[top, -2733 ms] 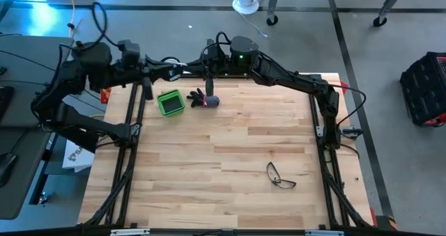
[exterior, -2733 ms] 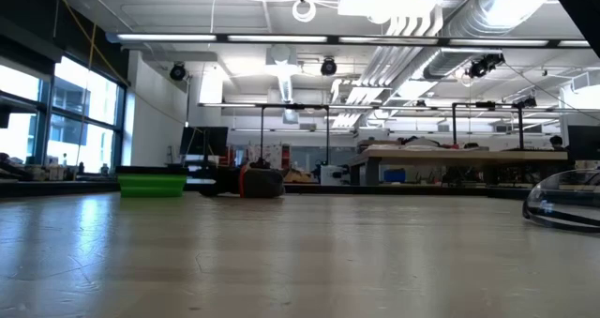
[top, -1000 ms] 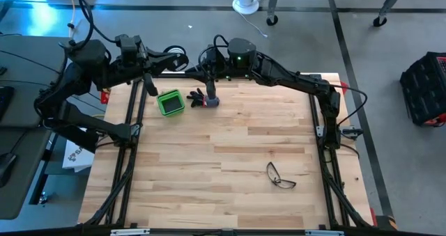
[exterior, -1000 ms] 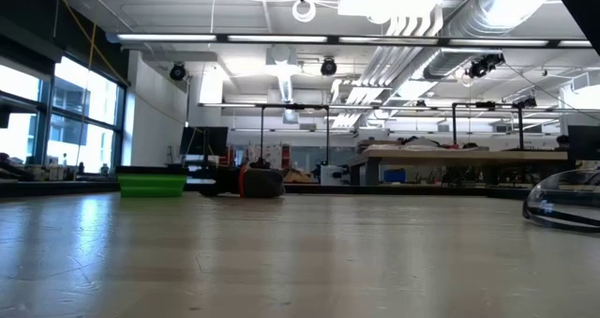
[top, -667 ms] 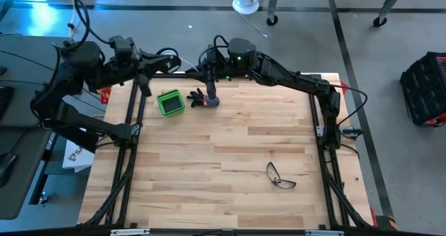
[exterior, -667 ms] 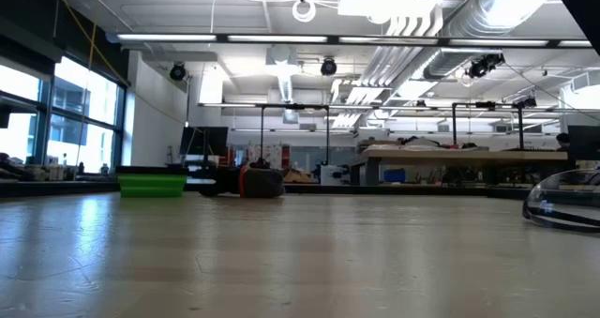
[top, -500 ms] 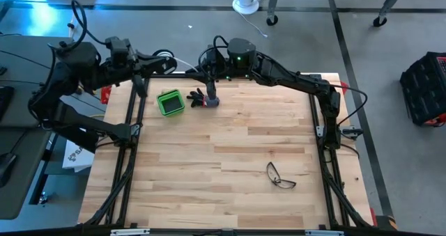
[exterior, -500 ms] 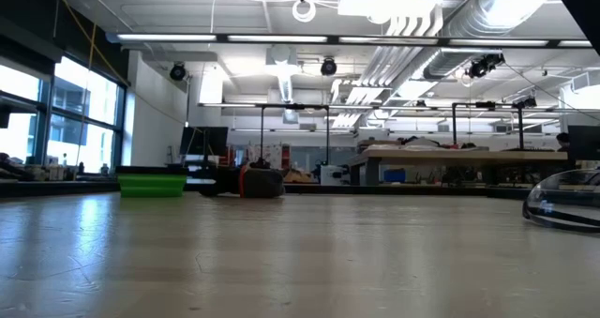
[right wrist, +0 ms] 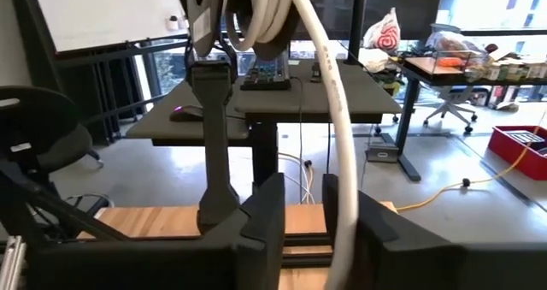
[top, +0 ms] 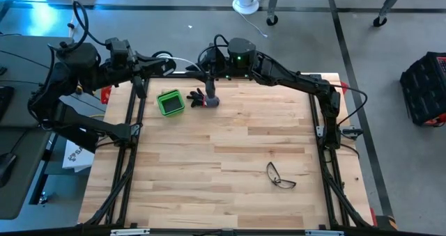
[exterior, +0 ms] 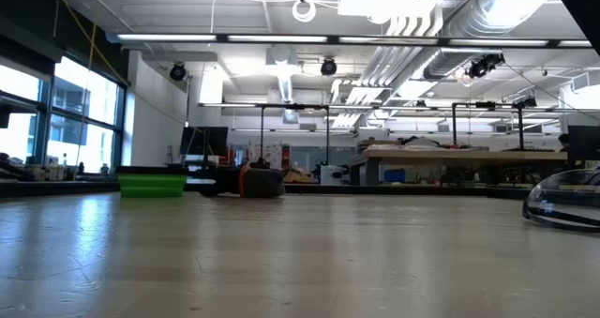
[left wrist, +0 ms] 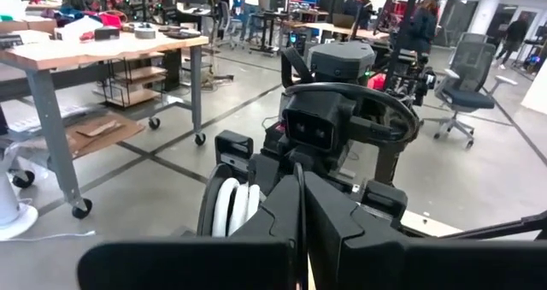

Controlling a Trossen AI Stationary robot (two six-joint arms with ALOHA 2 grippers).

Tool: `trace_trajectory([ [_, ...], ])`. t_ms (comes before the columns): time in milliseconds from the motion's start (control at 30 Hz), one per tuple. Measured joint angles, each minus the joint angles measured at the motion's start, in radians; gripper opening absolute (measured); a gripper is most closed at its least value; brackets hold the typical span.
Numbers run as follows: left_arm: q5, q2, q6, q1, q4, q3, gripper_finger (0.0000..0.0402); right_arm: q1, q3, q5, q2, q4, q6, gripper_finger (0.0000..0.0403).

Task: Coil cords
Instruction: Coil the white wire on the spool

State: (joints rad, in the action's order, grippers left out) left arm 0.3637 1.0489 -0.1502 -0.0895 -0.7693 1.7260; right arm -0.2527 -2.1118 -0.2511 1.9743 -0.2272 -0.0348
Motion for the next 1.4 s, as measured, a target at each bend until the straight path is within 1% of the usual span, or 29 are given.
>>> trace_trajectory([
  [100,0.000,0.000,0.021,0.000,0.004,0.000,0.0000,0.000,0.000,0.016,0.000,0.000,0.000,0.0093],
  [200,0.000,-0.001,0.022,0.000,0.004,0.000,0.0000,0.000,0.000,0.016,0.000,0.000,-0.001,0.0100],
  [333,-0.002,-0.011,0.022,0.000,-0.002,0.000,0.0000,0.000,0.000,0.026,0.000,-0.001,-0.018,0.0101],
  [567,0.020,-0.036,-0.023,0.000,-0.087,0.000,0.0000,0.000,0.000,0.041,-0.001,-0.001,-0.019,0.0101],
  [767,0.007,-0.039,-0.029,0.000,-0.110,0.000,0.0000,0.000,0.000,0.044,-0.001,0.000,-0.019,0.0101],
  [867,-0.012,-0.039,-0.031,0.000,-0.111,0.000,0.0000,0.001,0.000,0.083,-0.001,0.009,-0.019,0.0101],
  [1133,-0.014,-0.040,-0.058,0.000,-0.168,0.000,0.0000,0.000,0.000,0.101,-0.002,0.031,-0.026,0.0101],
  [1400,-0.002,-0.040,-0.057,0.000,-0.144,0.000,0.0000,0.001,0.000,0.100,-0.002,0.009,-0.044,0.0100],
])
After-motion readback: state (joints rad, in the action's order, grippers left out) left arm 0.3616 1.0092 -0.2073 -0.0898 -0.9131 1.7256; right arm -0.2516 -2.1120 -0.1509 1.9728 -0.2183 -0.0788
